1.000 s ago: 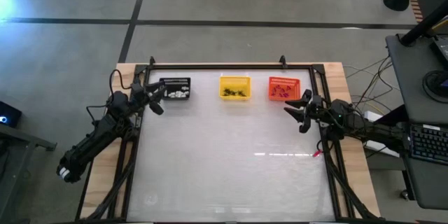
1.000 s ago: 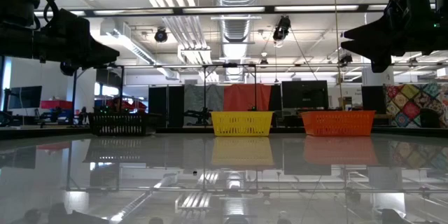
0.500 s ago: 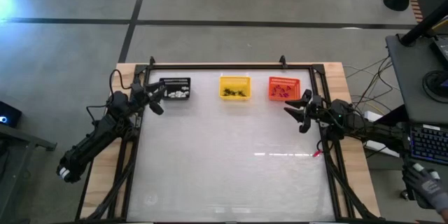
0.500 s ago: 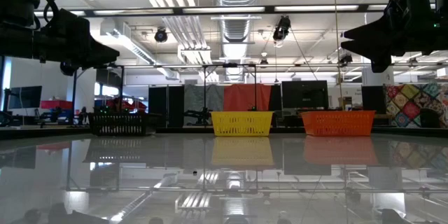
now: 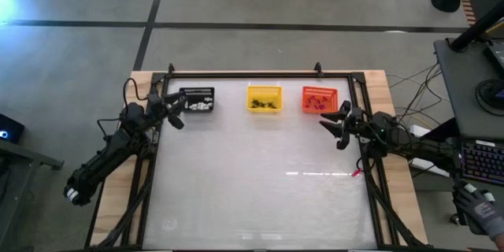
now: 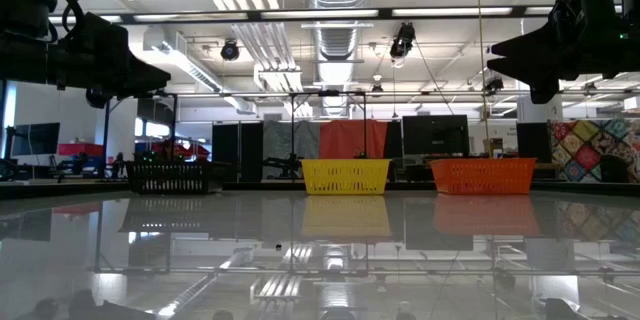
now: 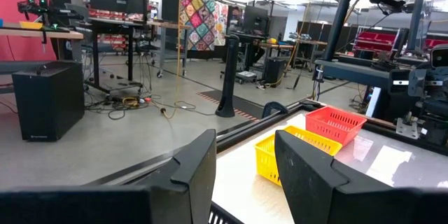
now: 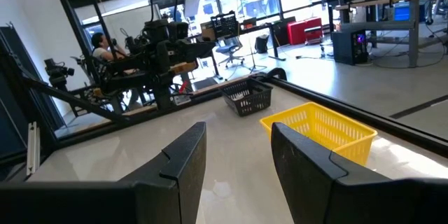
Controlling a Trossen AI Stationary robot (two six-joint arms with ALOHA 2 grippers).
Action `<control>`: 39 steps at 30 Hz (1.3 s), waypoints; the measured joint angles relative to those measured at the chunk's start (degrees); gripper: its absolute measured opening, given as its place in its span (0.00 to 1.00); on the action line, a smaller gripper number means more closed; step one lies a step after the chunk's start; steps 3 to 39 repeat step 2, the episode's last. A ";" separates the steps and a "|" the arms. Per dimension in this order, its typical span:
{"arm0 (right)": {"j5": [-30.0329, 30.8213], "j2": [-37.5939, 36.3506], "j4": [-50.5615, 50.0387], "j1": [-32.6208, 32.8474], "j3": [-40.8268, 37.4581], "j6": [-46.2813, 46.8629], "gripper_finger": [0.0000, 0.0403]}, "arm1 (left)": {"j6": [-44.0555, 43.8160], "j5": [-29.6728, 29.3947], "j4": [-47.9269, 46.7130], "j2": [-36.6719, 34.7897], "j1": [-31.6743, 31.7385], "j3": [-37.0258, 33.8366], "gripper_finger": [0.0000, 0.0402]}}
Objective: Sort Halloween decoration
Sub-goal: Return to Home Position
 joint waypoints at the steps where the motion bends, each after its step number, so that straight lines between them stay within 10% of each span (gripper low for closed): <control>1: 0.00 0.00 -0.02 0.00 -0.02 0.00 0.38 | 0.00 0.00 0.02 0.00 0.00 0.00 0.32; 39: 0.00 0.00 0.01 0.00 0.00 0.00 0.38 | 0.00 0.00 0.02 0.00 0.00 0.00 0.32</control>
